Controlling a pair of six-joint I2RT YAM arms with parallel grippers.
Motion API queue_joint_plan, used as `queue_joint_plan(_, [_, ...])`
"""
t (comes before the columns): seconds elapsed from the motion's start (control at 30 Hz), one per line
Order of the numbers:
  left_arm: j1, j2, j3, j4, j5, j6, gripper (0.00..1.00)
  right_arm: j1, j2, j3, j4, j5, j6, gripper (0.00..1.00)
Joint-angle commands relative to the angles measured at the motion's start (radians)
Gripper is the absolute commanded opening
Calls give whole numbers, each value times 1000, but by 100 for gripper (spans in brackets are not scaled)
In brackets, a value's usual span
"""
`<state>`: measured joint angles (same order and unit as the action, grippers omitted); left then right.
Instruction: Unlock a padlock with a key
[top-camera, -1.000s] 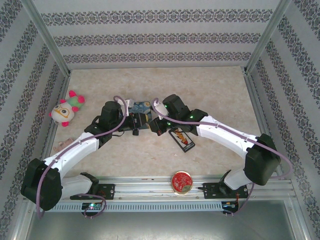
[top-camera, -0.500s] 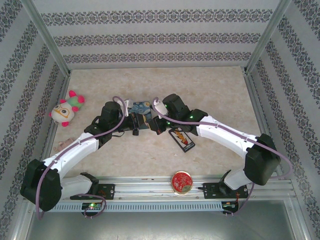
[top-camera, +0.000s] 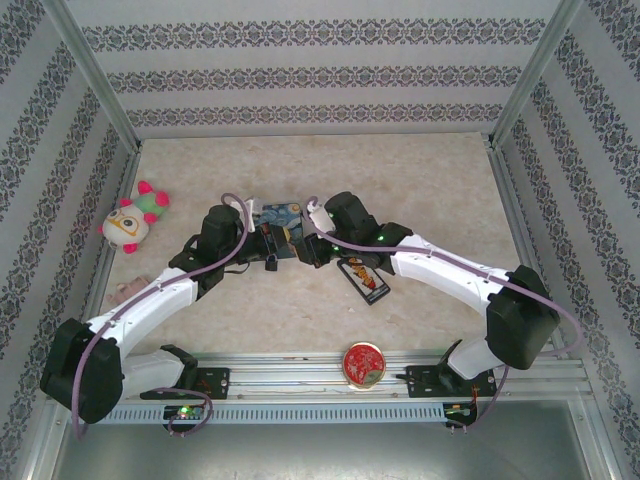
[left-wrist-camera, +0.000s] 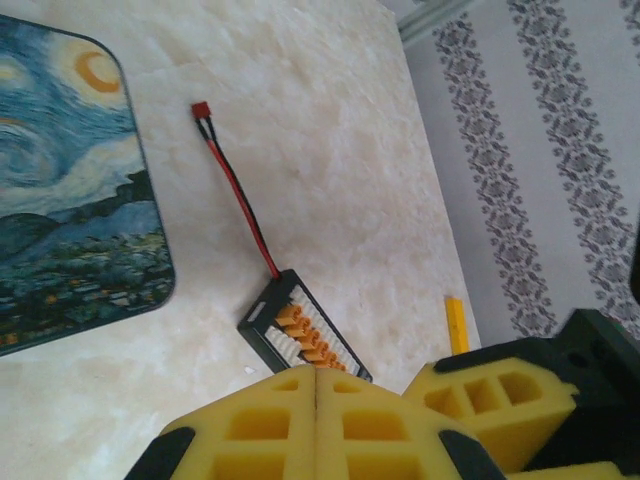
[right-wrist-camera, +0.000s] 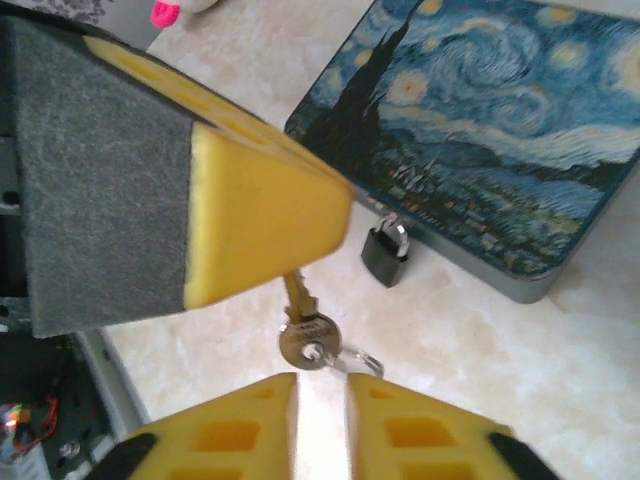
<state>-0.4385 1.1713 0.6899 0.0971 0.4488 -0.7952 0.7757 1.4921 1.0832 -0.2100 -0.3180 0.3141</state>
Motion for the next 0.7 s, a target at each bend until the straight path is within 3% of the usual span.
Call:
queue_joint_plan(0.0, [-5,-42,-24,-19,-88,-44,0,24,-49,-37,74,145,-27,29])
queue_joint_plan(0.07, [-5,-52,-26,-26,-117,-60,0,59,-72,-66,96,274,-71,37])
queue_joint_plan(0.17, [-6,-60,-18,-53,-144,-70,0,119,-91,-93,144,417,-148,38])
queue_joint_plan(0.33, [-5,-65,3,-101,-152,-94,0,204,-73,-136,306,543,-287,37])
queue_joint_plan(0.67, [-5,-81,-4,-101,-167,-129,0,235,-6,-148,440,535,-393,40])
